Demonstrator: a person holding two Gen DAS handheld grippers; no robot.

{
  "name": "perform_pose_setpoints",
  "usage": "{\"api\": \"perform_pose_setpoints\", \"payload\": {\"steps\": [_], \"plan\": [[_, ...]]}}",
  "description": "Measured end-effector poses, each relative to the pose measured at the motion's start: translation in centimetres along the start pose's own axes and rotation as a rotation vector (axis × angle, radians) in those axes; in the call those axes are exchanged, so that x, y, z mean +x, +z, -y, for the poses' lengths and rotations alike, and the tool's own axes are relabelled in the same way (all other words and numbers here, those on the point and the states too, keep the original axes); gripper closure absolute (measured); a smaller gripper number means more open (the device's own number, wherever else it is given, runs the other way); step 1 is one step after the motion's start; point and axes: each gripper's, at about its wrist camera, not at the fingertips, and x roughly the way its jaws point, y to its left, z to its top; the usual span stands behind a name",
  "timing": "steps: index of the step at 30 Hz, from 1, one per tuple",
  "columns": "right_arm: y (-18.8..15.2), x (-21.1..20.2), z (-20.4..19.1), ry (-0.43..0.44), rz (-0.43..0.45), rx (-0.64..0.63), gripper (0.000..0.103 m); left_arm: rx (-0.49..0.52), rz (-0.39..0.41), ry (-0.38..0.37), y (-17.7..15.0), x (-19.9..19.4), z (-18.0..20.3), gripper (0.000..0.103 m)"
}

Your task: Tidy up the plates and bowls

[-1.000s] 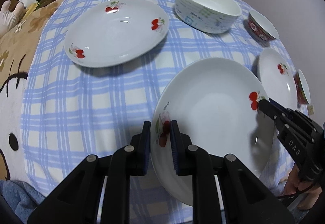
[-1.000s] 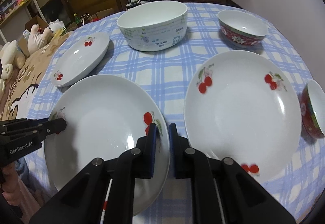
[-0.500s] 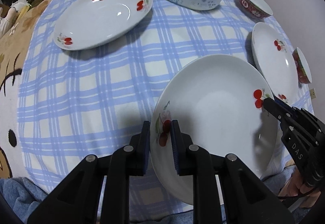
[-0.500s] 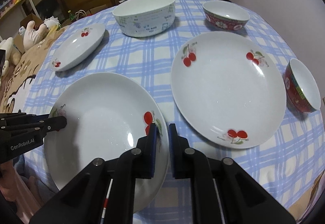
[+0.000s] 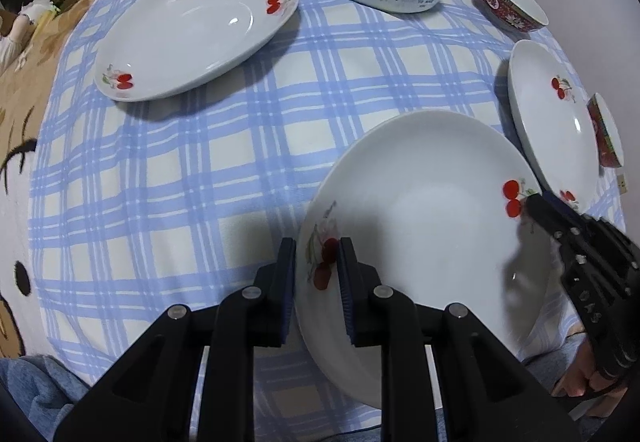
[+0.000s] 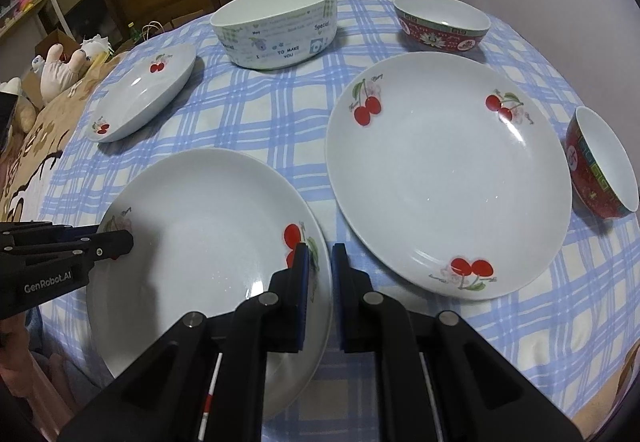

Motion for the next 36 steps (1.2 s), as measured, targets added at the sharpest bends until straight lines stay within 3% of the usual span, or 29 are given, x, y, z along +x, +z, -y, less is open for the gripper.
{"api": "perform_pose_setpoints", "payload": {"steps": [3, 7, 12, 15, 20, 23, 25, 31, 34, 36], "plan": [[0.2, -0.9, -0.3, -0.004, 0.028, -0.017, 0.091, 0.022, 0.018, 0.036, 0.1, -0.5, 0.1, 0.081], [0.6, -1.8, -0.8, 0.025, 0.052, -0.027, 0.09, 0.022, 0.009, 0.023, 0.2, -1.1, -0.3, 0.08], [2.3, -2.9, -2.3, 0.036, 0.103, -0.07, 0.09, 0.056, 0.057, 0.046, 1.4, -3.1, -1.2, 0.079], [3.8, -3.1, -3.2, 0.053, 0.127, -0.078, 0.089, 0.066, 0.077, 0.048, 2.4, -3.9, -2.2, 0.074], [6.3, -2.6, -4.2, 0.081, 0.158, -0.062, 0.071, 0.038, 0.119, 0.07, 5.2, -4.1, -5.6, 0.072], [7.9, -2.0, -5.0, 0.101, 0.179, -0.053, 0.06, 0.016, 0.146, 0.096, 6.7, -4.3, -7.8, 0.057], [8.8, -1.5, -5.7, 0.117, 0.19, -0.046, 0.045, 0.018, 0.177, 0.119, 7.5, -4.4, -8.9, 0.042], [11.2, 0.3, -7.8, 0.15, 0.185, -0.049, 0.022, 0.016, 0.216, 0.17, 9.8, -3.7, -12.2, 0.011], [12.1, 1.2, -8.8, 0.176, 0.177, -0.055, 0.012, 0.007, 0.224, 0.173, 10.8, -3.0, -13.4, 0.006], [12.6, 1.8, -9.2, 0.182, 0.178, -0.045, 0.011, 0.012, 0.218, 0.175, 11.6, -2.2, -14.0, 0.006]]}}
